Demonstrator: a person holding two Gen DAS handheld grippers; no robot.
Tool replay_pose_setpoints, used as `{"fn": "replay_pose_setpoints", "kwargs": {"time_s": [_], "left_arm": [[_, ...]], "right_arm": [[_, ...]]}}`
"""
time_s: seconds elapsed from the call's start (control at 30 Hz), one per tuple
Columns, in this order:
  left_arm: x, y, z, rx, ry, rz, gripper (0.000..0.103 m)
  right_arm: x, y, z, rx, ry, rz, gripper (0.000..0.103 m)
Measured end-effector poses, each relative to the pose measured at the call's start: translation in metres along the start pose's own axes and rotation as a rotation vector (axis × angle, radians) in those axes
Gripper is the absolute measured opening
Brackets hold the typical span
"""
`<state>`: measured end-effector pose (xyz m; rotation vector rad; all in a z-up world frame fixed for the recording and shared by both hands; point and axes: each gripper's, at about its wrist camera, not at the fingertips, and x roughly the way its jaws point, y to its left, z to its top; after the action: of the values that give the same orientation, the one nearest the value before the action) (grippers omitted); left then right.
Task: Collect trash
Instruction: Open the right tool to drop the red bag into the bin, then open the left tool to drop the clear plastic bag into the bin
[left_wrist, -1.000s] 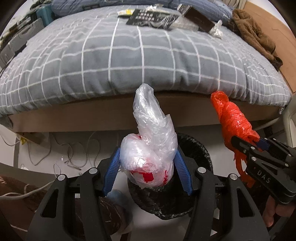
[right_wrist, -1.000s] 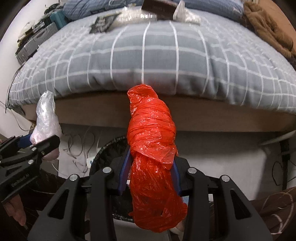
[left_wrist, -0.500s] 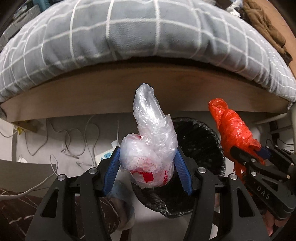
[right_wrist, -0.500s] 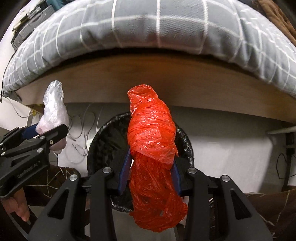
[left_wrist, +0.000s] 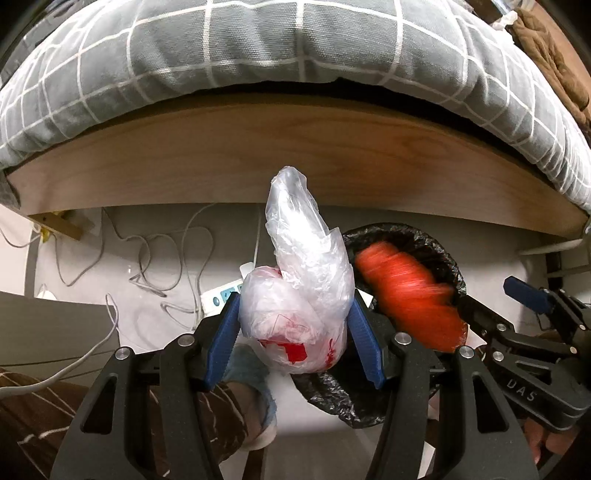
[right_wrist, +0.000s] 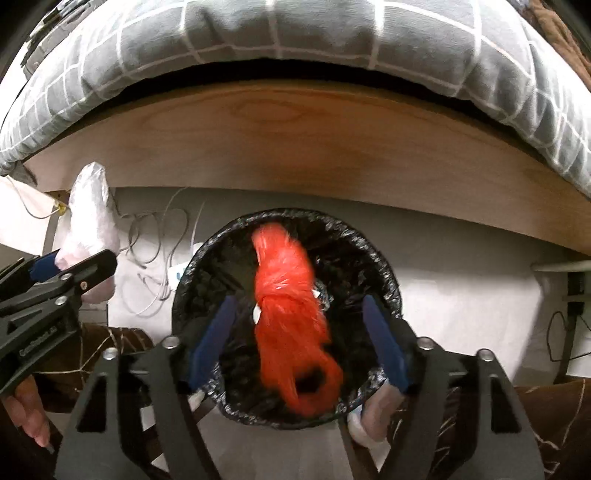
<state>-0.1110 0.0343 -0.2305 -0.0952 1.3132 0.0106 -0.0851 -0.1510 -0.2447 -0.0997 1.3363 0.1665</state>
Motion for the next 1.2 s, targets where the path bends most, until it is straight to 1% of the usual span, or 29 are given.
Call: {"fn": "replay_pose_setpoints", "kwargs": {"time_s": [0.03,0.17,0.23,0.47,0.67,0.83,1.07,1.2], "left_arm": [[0.0,-0.004,0.001,0.003,0.0,-0.002,0.056],[0.001,-0.014,0.002,0.026,0.0,-0.015,0.056],[0.004,-0.02,0.003,0.035,0.005,-0.031,0.056],[0.008,-0.058,0.005,0.106,0.012,-0.057,0.056],[0.009,-0.083,0.004,0.146,0.026,-0.079,0.056],[0.013,-0.103,0.001,0.186,0.039,-0.087,0.056],[0.015,-0.122,-0.003,0.22,0.041,-0.102,0.057],[0.015,-0.121,-0.003,0.233,0.031,-0.086,0.06]], "right_arm": [[0.0,-0.002,-0.001,0.004,0.0,-0.007,0.078],[-0.004,-0.019,-0.004,0.038,-0.027,-0.043,0.091],[-0.009,-0.031,-0.006,0.061,-0.044,-0.057,0.095],[-0.018,-0.065,-0.011,0.127,-0.063,-0.108,0.095],[-0.025,-0.092,-0.017,0.184,-0.076,-0.137,0.095],[-0.028,-0.107,-0.024,0.209,-0.097,-0.154,0.095],[-0.031,-0.123,-0.031,0.243,-0.106,-0.17,0.095],[-0.032,-0.124,-0.031,0.248,-0.109,-0.17,0.095]]}}
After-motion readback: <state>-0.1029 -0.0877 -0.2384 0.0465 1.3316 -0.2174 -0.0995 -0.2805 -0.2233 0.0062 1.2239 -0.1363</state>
